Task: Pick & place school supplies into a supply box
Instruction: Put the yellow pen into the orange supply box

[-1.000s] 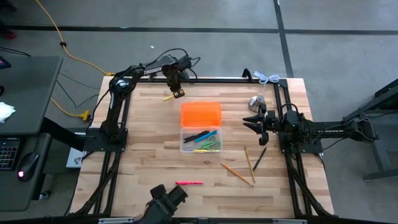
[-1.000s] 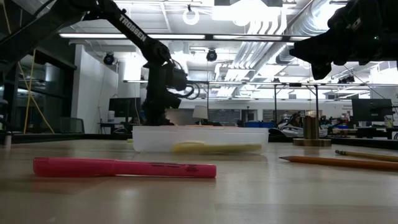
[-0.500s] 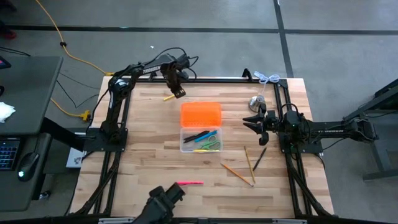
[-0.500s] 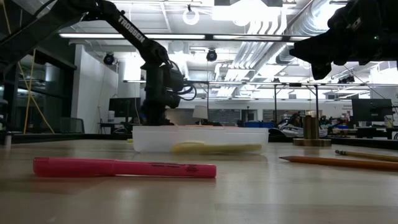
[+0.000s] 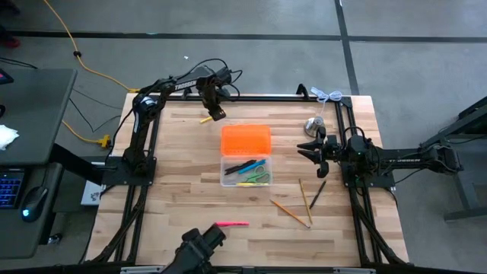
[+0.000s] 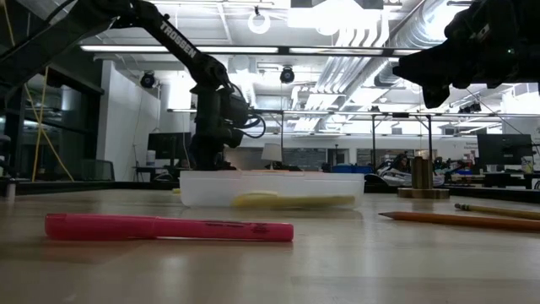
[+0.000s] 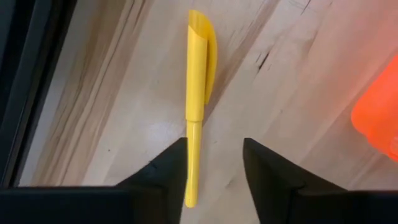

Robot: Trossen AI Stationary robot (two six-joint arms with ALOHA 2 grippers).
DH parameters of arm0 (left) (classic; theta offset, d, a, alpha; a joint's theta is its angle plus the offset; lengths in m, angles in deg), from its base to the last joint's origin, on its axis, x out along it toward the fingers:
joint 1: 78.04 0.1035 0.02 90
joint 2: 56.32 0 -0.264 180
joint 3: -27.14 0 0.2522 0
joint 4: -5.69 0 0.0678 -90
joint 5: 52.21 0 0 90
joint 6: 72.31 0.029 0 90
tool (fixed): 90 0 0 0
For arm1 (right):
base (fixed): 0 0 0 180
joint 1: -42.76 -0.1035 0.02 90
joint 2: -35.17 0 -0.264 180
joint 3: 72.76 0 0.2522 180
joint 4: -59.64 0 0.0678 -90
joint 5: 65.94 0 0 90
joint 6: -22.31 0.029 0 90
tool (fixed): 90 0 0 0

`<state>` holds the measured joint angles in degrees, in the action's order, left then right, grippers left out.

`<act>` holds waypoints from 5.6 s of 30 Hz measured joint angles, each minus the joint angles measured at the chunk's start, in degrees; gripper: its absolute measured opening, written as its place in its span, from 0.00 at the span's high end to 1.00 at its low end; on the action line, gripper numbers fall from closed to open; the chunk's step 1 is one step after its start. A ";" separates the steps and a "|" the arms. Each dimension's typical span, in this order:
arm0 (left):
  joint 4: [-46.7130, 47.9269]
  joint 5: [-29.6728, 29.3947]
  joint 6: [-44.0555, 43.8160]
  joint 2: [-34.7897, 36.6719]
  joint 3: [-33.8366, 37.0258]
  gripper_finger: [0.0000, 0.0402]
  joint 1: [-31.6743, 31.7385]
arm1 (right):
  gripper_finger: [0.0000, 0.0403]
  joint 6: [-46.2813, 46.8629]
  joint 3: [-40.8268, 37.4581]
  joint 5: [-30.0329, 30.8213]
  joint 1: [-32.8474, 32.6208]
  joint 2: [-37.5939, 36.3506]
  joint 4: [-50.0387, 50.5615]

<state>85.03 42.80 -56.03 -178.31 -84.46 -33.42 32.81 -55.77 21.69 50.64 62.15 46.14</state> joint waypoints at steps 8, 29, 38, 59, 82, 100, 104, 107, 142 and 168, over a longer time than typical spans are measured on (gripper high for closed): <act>-1.54 -0.04 0.37 0.00 0.02 0.39 0.00 | 0.81 -0.02 0.00 0.00 0.00 -0.02 0.00; -2.68 -2.39 1.54 -4.68 -0.04 0.38 0.00 | 0.81 1.42 0.00 -2.40 0.00 0.00 0.00; -3.96 -2.95 2.51 -6.53 -0.12 0.64 0.04 | 0.81 1.46 0.00 -2.36 0.00 -0.01 -0.02; -3.98 -6.02 1.19 -8.26 -0.05 0.92 -1.24 | 0.81 2.54 0.00 -2.27 0.00 -0.02 -0.26; 6.08 -4.37 -1.57 -1.57 0.24 0.90 -1.88 | 0.81 2.52 0.00 -2.38 0.00 -0.02 -0.48; 12.01 8.09 -8.98 17.05 -0.02 0.89 -4.69 | 0.81 2.50 0.00 -2.51 0.00 -0.02 -0.48; 9.17 12.91 -12.56 21.68 -0.02 0.89 -6.24 | 0.81 2.32 0.00 -2.51 0.00 -0.02 -0.48; 5.31 17.26 -15.26 24.40 -0.02 0.89 -7.85 | 0.81 1.97 0.00 -2.51 0.00 -0.01 -0.48; -40.12 13.42 -32.74 23.59 -0.02 0.89 -35.32 | 0.81 0.00 0.02 -2.42 -0.02 0.00 -17.03; -49.76 10.21 -36.29 16.74 0.00 0.89 -39.41 | 0.70 21.53 0.21 -6.13 -0.04 6.53 -23.52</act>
<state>35.27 53.01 -92.33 -161.57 -84.46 -72.83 54.34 -55.56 15.56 50.60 68.69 22.62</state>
